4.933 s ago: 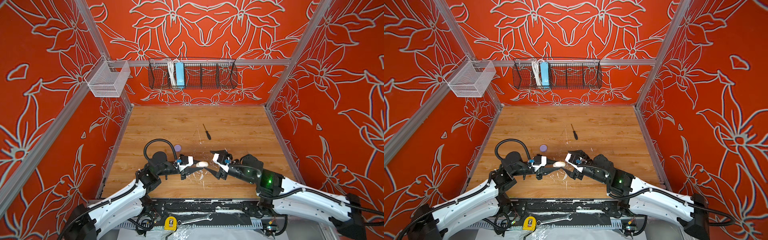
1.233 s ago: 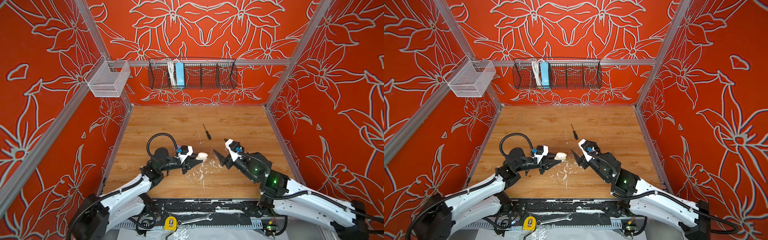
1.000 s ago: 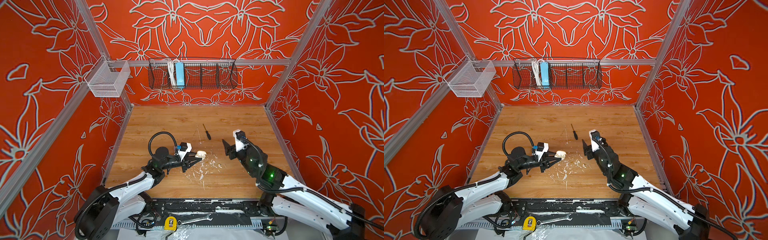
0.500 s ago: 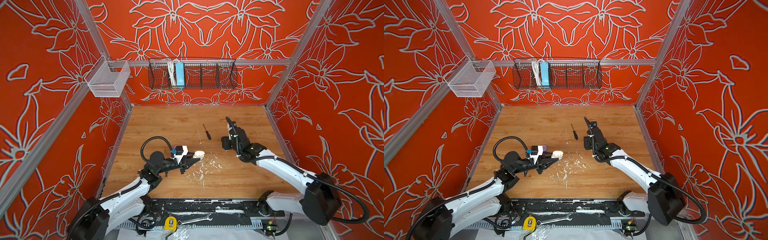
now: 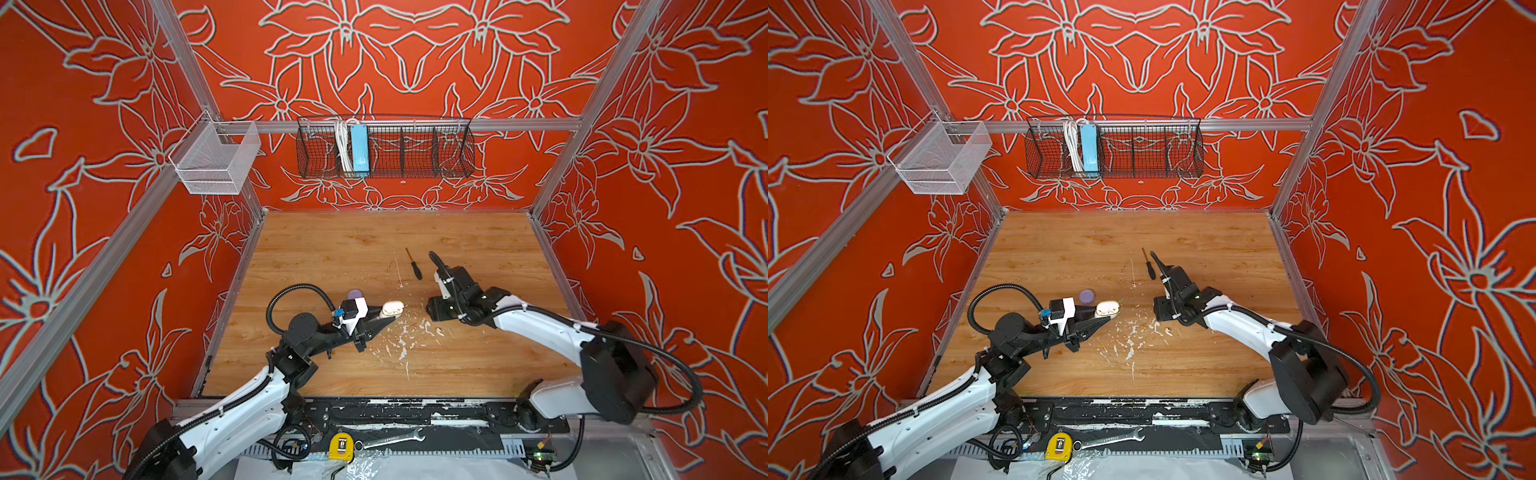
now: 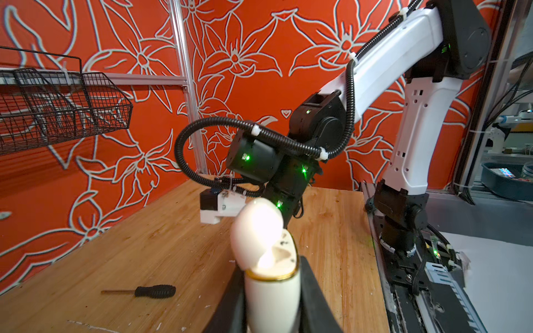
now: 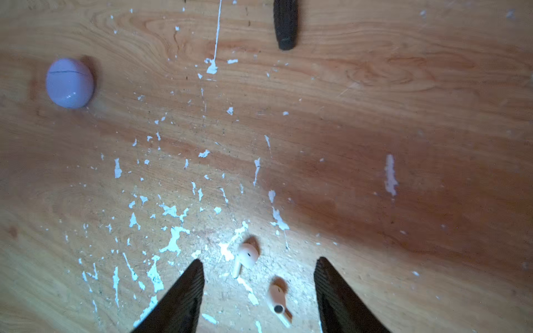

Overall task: Insert the wireless bluetooth earbuds into the charging case
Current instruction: 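Swing the right gripper away over the white earbuds on the table, then lower the right gripper onto a white earbud and close on it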

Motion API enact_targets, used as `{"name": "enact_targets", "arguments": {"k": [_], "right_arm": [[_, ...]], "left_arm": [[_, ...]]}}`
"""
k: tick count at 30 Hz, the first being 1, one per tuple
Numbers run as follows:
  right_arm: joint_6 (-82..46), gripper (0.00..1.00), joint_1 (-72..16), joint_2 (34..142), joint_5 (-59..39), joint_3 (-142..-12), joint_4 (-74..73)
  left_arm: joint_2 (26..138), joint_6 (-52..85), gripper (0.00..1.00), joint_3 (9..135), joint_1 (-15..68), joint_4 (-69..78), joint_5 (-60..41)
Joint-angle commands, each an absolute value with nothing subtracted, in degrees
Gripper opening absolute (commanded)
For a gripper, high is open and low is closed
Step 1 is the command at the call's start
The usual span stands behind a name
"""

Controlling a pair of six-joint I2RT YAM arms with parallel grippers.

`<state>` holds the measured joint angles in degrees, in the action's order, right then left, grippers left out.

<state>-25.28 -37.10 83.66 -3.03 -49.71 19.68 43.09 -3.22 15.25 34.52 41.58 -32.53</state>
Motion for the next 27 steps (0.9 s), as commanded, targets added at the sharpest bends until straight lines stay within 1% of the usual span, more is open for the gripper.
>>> {"name": "enact_targets", "arguments": {"k": [1, 5, 8, 14, 20, 27], "right_arm": [[-22.4, 0.62, -39.1, 87.5, -0.9, -54.9, 24.2], [-20.8, 0.6, -43.0, 92.8, 3.1, -58.2, 25.9], [-21.2, 0.59, -44.8, 96.0, 2.8, -59.6, 26.8], [-20.7, 0.6, -45.1, 100.4, 7.0, -62.4, 29.7], [-21.7, 0.6, -45.2, 101.8, 6.9, -62.6, 30.0], [-22.8, 0.6, -45.6, 98.9, 5.3, -58.7, 28.9]], "left_arm": [[42.8, -4.5, 0.0, 14.6, 34.9, 42.6, -30.8], [43.1, -5.2, 0.0, 16.0, 35.0, 39.8, -31.5], [41.5, -6.7, 0.0, 15.9, 35.3, 37.5, -29.8], [39.0, -8.1, 0.0, 14.8, 35.4, 36.5, -26.8], [37.1, -8.3, 0.0, 15.0, 35.4, 35.4, -26.7], [36.2, -8.2, 0.0, 15.8, 35.7, 34.4, -27.0]]}}
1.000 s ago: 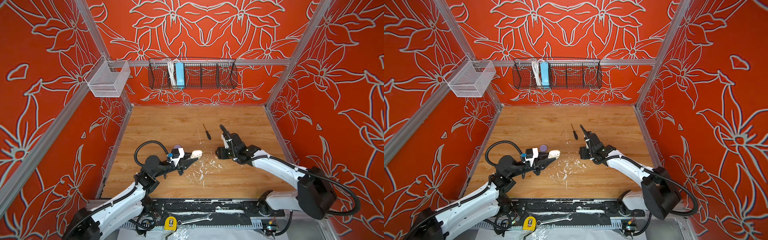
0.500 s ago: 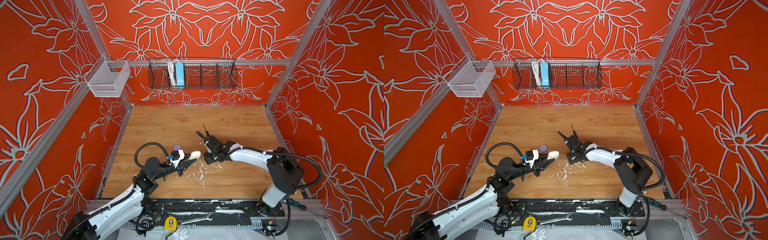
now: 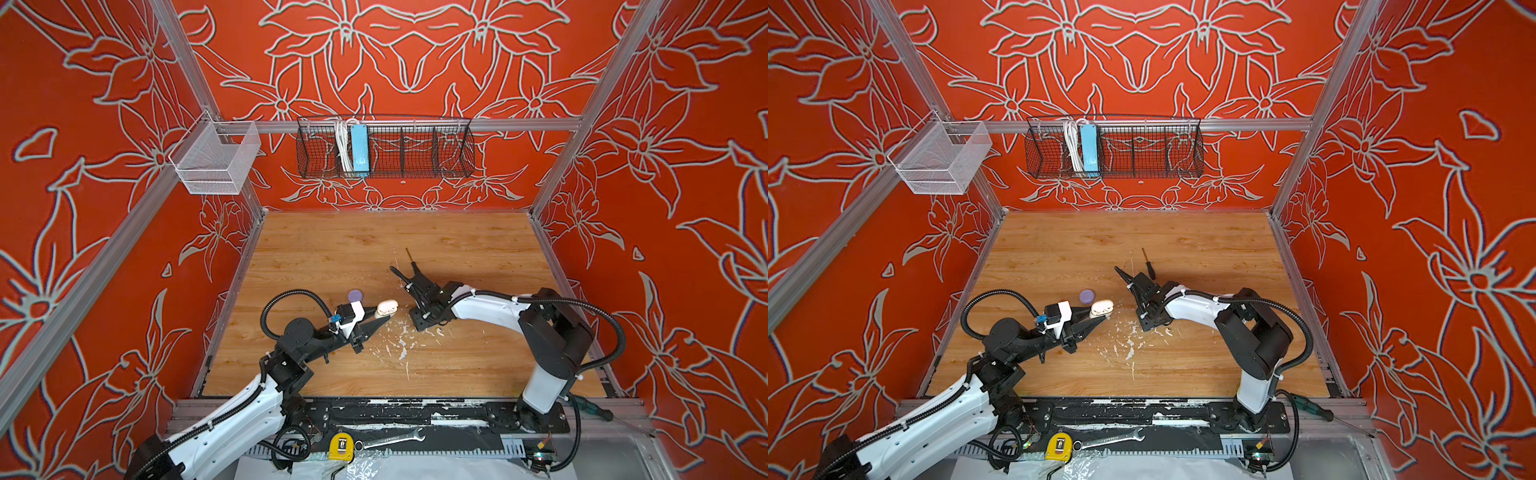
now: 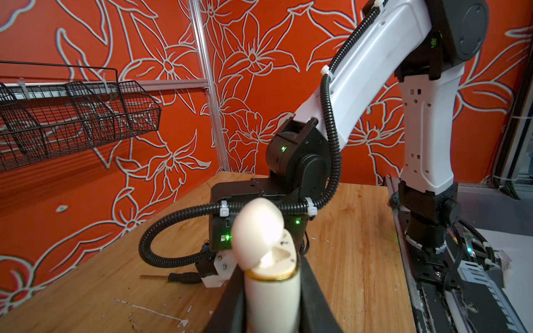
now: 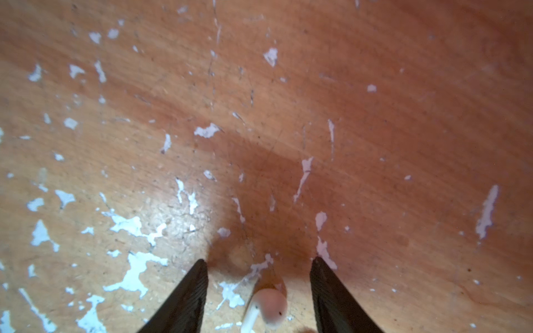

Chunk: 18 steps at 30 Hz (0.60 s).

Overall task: Insert the wireless bluetooth earbuds into the charging case
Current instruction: 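Lower the right gripper onto a white earbud and close on it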

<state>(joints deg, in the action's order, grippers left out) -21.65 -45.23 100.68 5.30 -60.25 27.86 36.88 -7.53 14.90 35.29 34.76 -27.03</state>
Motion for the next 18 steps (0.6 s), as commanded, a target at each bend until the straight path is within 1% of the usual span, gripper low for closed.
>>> {"name": "enact_targets", "arguments": {"k": [1, 8, 13, 18], "right_arm": [[-22.7, 0.59, -45.5, 98.8, 5.4, -58.3, 28.9], [-23.0, 0.55, -46.1, 99.8, 5.7, -58.9, 30.0], [-23.2, 0.52, -46.1, 99.7, 3.2, -58.8, 29.1], [-23.6, 0.5, -47.1, 98.8, 4.7, -58.3, 29.8]], "left_arm": [[36.1, -8.3, 0.0, 15.9, 35.7, 34.2, -26.9], [34.9, -8.5, 0.0, 15.9, 35.9, 33.4, -26.6], [33.9, -8.8, 0.0, 15.8, 35.9, 32.9, -25.9], [34.2, -8.9, 0.0, 15.9, 36.0, 33.0, -25.9]]}}
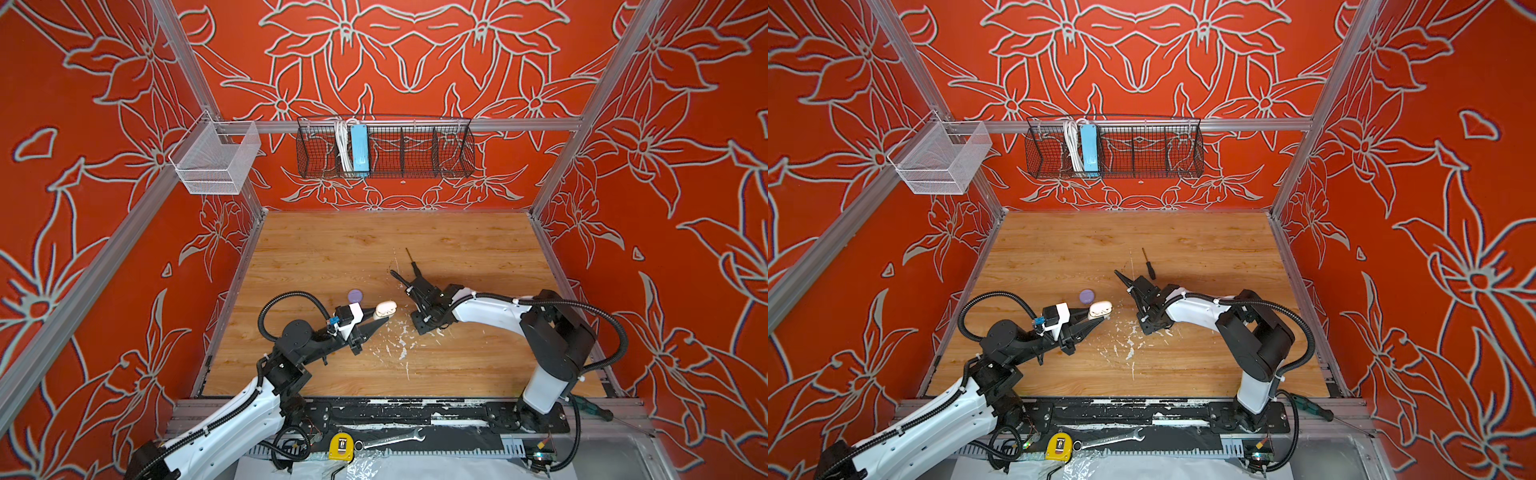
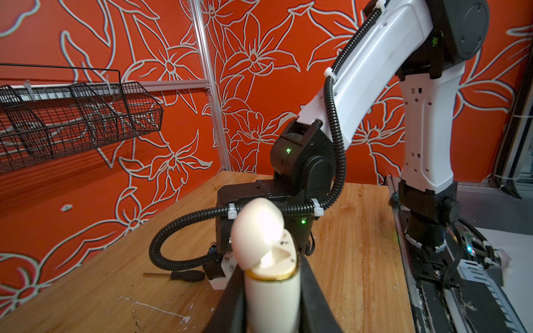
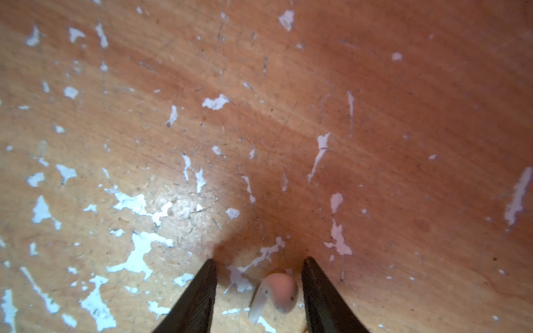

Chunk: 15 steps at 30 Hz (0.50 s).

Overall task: Insert the wireless bluetooth earbuds into the charging case
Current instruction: 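Lower the right gripper onto a white earbud and close on it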

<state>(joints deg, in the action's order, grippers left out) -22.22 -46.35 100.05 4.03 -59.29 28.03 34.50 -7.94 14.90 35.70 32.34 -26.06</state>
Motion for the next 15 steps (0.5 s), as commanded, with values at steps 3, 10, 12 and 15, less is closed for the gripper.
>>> {"name": "enact_targets", "arguments": {"k": [3, 10, 12, 15], "right_arm": [[-23.9, 0.5, -47.5, 97.8, 5.9, -57.4, 30.1], [-24.2, 0.5, -47.6, 96.1, 7.0, -55.5, 29.9], [-24.2, 0.49, -47.6, 96.1, 7.3, -55.5, 30.0], [-24.3, 0.5, -47.6, 96.0, 7.7, -55.5, 30.2]], "left_arm": [[34.5, -8.9, 0.0, 16.0, 36.1, 33.0, -25.9], [33.9, -8.7, 0.0, 16.0, 36.2, 32.9, -25.9], [33.6, -8.7, 0.0, 15.8, 36.2, 32.8, -25.8], [33.4, -8.7, 0.0, 15.7, 36.2, 32.8, -25.7]]}}
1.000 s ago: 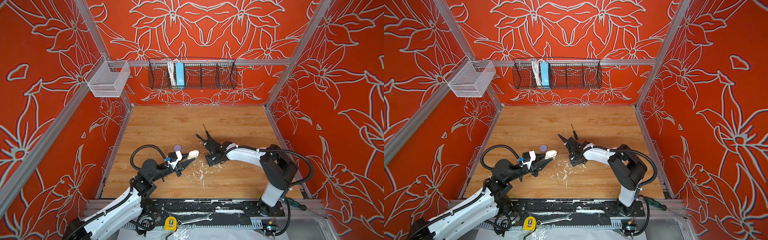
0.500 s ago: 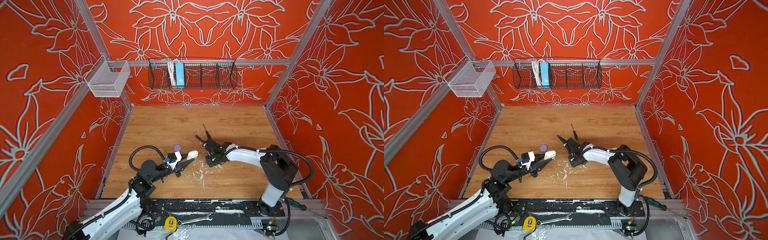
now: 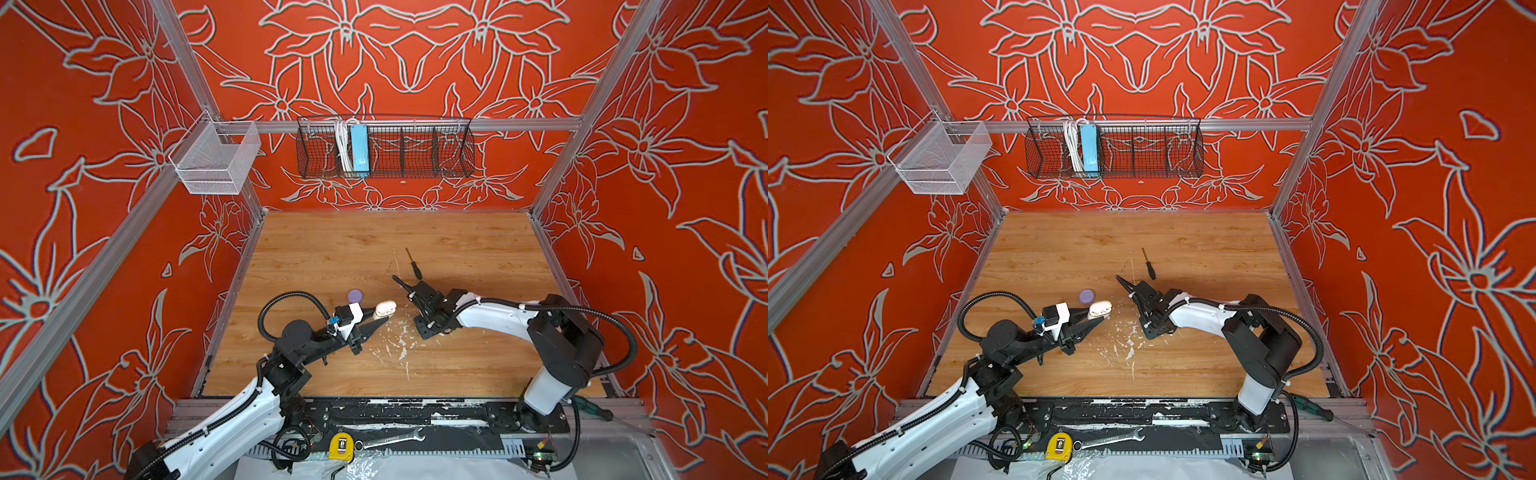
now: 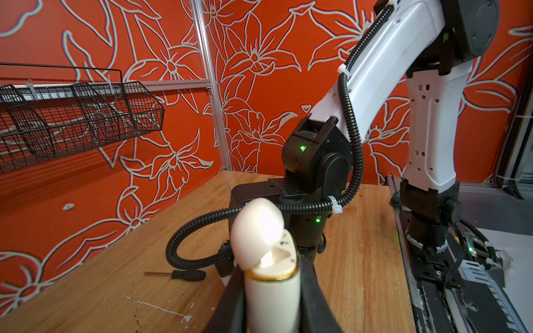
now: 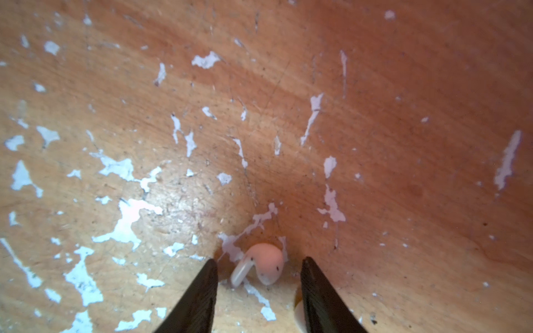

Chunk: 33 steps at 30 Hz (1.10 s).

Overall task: Insert the wireless bluetooth earbuds into the charging case
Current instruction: 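Lower the right gripper onto a white earbud and close on it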

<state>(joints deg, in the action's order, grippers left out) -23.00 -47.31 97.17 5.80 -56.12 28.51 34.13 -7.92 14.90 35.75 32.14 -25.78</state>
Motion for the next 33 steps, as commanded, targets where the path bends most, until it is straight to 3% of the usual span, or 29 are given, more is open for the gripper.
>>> {"name": "enact_targets", "arguments": {"k": [1, 6, 10, 33], "right_arm": [[-24.3, 0.5, -47.6, 95.9, 8.0, -55.5, 30.4], [-24.6, 0.49, -47.6, 95.0, 9.3, -55.2, 30.7], [-24.8, 0.41, -47.6, 94.7, 10.0, -55.1, 30.9], [-24.3, 0.45, -47.6, 97.3, 6.6, -56.1, 29.9]], "left_arm": [[33.4, -8.7, 0.0, 15.7, 36.2, 32.7, -25.7], [33.6, -8.8, 0.0, 15.8, 36.3, 32.8, -25.7], [33.5, -8.9, 0.0, 15.8, 36.3, 32.8, -25.6], [33.3, -8.9, 0.0, 16.0, 36.4, 32.5, -25.6]]}}
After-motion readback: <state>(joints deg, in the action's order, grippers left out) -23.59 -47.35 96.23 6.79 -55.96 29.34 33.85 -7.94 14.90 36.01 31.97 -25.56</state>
